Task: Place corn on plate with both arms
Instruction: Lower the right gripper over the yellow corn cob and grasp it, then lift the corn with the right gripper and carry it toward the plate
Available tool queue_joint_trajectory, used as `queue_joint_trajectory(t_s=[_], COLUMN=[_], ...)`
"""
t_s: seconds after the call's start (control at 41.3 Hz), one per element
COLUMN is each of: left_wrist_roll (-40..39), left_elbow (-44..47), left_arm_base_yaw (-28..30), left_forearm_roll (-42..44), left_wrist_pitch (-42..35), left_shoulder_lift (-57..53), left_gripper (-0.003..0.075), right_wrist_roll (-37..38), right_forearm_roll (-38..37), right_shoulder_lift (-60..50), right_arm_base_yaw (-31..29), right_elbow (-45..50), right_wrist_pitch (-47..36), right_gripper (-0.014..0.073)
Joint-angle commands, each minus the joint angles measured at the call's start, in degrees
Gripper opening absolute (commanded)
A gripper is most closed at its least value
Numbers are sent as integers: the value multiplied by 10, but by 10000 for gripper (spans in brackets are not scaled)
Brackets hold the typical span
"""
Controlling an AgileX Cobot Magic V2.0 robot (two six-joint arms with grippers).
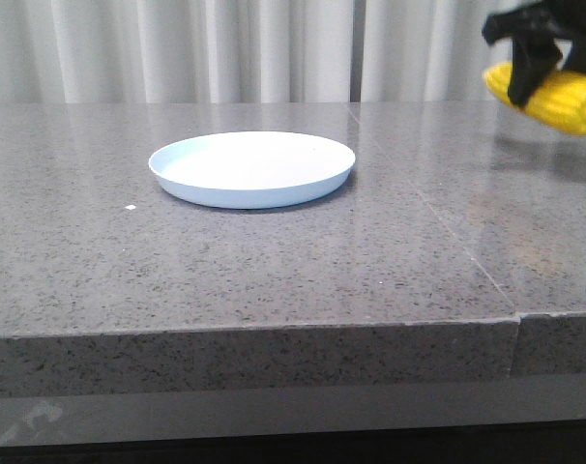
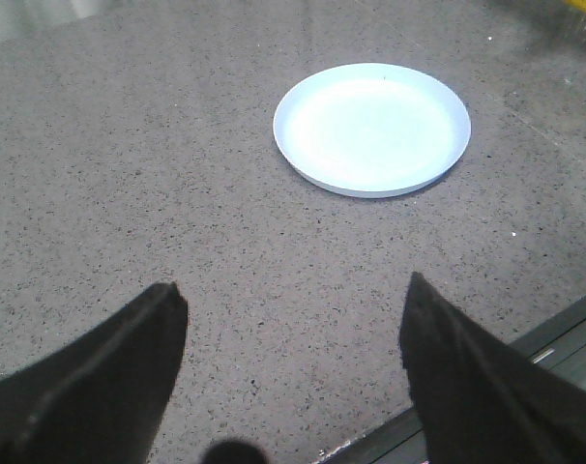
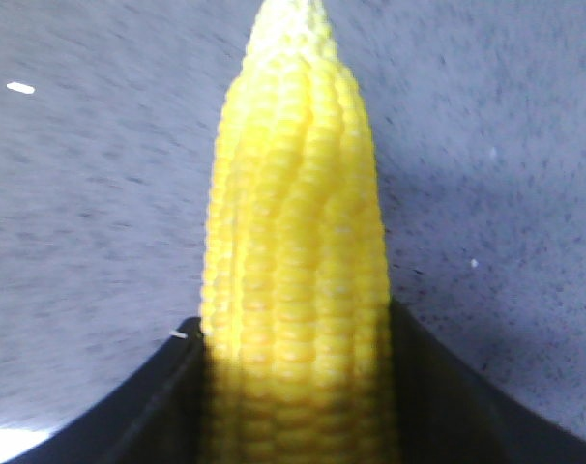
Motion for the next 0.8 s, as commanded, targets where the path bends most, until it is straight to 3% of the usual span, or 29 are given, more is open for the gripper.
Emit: queue_joint_trajectory(t_s=[0.0, 0.218, 0.436, 0.775], left_wrist_roll=[-5, -5, -5, -5], left_elbow=[-13, -13, -13, -13], left_arm_base_yaw=[-4, -4, -4, -4], left_forearm_roll=[-3, -3, -3, -3], left_wrist_pitch=[-41, -41, -41, -42], left_shoulder_lift=[4, 4, 4, 4], left_gripper=[463, 463, 463, 463], right_wrist_roll=[-5, -5, -3, 37], right_forearm_roll=[6, 62, 119, 183], right_shoulder_lift=[-70, -114, -87, -3], right_arm_base_yaw=[28, 124, 225, 257], right_elbow=[-20, -20, -20, -20], right_wrist_pitch=[-19, -19, -41, -146], right_gripper=[328, 328, 328, 329])
